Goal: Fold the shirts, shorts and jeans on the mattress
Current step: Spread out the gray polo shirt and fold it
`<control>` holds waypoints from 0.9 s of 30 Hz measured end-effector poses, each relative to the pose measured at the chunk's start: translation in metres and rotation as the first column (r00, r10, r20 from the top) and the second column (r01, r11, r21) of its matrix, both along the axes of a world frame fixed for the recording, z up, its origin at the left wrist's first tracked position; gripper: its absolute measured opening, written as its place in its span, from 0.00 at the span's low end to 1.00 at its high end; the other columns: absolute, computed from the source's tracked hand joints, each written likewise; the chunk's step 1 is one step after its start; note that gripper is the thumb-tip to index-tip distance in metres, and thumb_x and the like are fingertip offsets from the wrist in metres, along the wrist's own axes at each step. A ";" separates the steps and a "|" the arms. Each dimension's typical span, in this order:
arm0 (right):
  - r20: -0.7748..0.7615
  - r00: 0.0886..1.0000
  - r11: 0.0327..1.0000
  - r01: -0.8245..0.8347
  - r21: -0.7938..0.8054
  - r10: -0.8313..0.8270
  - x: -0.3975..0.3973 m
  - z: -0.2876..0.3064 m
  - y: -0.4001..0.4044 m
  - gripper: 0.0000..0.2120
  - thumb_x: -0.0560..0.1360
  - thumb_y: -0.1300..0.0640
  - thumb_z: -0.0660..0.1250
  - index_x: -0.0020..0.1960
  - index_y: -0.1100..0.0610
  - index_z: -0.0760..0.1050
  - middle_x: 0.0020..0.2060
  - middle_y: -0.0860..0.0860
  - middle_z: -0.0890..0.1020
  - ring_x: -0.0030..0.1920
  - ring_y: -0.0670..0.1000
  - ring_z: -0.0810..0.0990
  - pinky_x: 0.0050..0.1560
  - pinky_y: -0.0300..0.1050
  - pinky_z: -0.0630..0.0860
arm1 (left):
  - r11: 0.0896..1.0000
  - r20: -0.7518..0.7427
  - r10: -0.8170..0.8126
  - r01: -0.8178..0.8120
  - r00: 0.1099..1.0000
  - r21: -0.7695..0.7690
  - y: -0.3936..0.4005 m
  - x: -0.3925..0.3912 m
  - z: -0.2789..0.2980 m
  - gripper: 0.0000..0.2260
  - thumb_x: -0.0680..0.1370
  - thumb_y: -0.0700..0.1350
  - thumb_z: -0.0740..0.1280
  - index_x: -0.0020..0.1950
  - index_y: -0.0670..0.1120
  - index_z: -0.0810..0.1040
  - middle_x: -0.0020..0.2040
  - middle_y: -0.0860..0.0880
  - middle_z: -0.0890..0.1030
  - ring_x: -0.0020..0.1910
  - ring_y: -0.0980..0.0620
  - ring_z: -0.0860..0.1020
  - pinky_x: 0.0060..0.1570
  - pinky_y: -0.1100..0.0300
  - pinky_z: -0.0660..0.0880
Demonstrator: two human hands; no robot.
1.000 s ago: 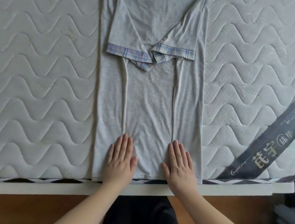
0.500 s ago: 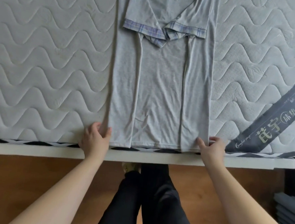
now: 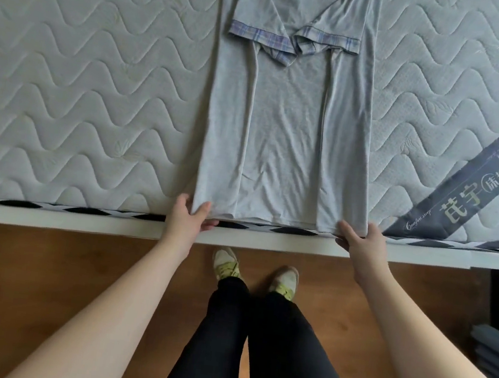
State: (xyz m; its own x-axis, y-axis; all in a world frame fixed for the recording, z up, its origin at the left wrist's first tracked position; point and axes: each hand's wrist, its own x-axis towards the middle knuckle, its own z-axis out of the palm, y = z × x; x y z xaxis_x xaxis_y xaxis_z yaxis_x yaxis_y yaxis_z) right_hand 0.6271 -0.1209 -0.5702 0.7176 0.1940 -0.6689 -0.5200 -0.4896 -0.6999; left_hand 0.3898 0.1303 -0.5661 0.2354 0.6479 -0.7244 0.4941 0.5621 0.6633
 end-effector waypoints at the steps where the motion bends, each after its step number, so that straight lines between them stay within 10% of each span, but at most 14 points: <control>1: 0.010 1.000 0.999 -0.020 -0.038 0.020 -0.001 -0.002 -0.001 0.09 0.75 0.58 0.73 0.51 0.59 0.75 0.47 0.60 0.82 0.40 0.49 0.85 0.42 0.40 0.82 | 0.998 -0.054 -0.027 0.030 0.998 0.057 -0.002 -0.001 -0.001 0.08 0.80 0.45 0.68 0.57 0.49 0.73 0.49 0.49 0.82 0.33 0.53 0.83 0.35 0.59 0.80; 5: 0.078 0.969 0.930 -0.202 -0.306 0.236 -0.002 -0.011 -0.001 0.17 0.74 0.54 0.73 0.56 0.60 0.72 0.47 0.57 0.83 0.44 0.57 0.84 0.49 0.57 0.80 | 0.897 -0.407 -0.199 0.333 0.892 0.290 -0.008 -0.005 -0.011 0.21 0.77 0.53 0.71 0.65 0.44 0.73 0.53 0.48 0.81 0.43 0.51 0.78 0.44 0.52 0.76; 11: 0.350 0.865 0.855 -0.155 -0.495 0.360 -0.004 -0.005 0.007 0.30 0.72 0.48 0.74 0.69 0.55 0.66 0.61 0.55 0.72 0.60 0.55 0.72 0.60 0.51 0.69 | 0.296 -0.662 -0.356 0.752 0.659 0.589 -0.025 0.006 -0.015 0.22 0.71 0.53 0.76 0.58 0.42 0.77 0.53 0.41 0.76 0.53 0.38 0.75 0.49 0.46 0.73; 21: 0.297 0.846 0.826 -0.255 -0.503 0.442 -0.008 -0.008 0.010 0.29 0.74 0.53 0.72 0.71 0.56 0.66 0.67 0.58 0.69 0.68 0.60 0.66 0.67 0.51 0.61 | 0.433 -0.598 -0.573 0.827 0.560 0.359 -0.013 0.023 -0.013 0.09 0.77 0.48 0.71 0.49 0.43 0.76 0.49 0.47 0.77 0.49 0.45 0.75 0.46 0.54 0.71; 27: 0.312 0.841 0.835 -0.261 -0.484 0.443 -0.008 -0.005 0.006 0.22 0.76 0.55 0.70 0.68 0.54 0.69 0.65 0.57 0.71 0.67 0.59 0.68 0.68 0.55 0.64 | 0.337 -0.642 -0.539 0.838 0.546 0.430 -0.023 0.027 -0.001 0.05 0.79 0.44 0.68 0.49 0.42 0.77 0.45 0.45 0.79 0.43 0.44 0.78 0.37 0.53 0.71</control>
